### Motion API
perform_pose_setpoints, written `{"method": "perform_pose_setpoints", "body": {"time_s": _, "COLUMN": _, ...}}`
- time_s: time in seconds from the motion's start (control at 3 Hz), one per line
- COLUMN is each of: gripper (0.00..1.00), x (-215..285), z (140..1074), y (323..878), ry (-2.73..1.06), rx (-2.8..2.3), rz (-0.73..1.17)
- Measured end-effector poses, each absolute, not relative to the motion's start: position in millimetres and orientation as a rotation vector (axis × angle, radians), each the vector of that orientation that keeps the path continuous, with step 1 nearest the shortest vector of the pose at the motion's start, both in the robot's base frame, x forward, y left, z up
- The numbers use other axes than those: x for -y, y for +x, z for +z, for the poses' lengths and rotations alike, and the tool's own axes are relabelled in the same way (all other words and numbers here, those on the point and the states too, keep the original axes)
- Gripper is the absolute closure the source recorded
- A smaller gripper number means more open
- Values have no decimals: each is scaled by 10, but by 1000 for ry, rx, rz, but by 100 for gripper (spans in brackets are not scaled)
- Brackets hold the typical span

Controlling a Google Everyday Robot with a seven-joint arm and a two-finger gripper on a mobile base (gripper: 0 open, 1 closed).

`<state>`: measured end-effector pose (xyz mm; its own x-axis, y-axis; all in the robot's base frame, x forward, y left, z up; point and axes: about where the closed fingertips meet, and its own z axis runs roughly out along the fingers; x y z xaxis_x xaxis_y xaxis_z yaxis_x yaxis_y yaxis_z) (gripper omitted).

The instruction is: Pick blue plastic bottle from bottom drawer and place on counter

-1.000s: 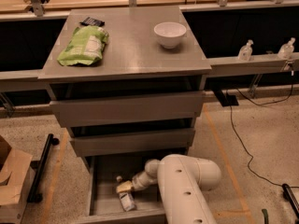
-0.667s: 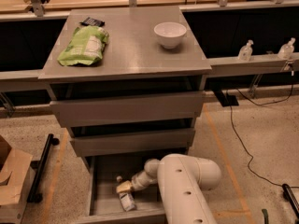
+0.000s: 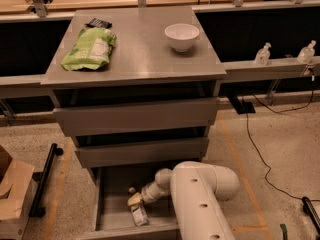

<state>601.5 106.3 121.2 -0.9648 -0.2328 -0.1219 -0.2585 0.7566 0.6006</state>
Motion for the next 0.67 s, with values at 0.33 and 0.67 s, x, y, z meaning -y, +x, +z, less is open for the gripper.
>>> {"method": "perform_pose_setpoints", "body": {"time_s": 0.33, "gripper": 69, "x": -1063, "z": 1212, "y": 6015, "ry": -407, "rx": -2907, "rz": 1003}}
{"method": "perform_pose_setpoints", "body": {"time_s": 0.67, "gripper": 93, "x": -1100, "z": 1304, "y": 5908, "ry": -399, "rx": -2902, "rz": 979}}
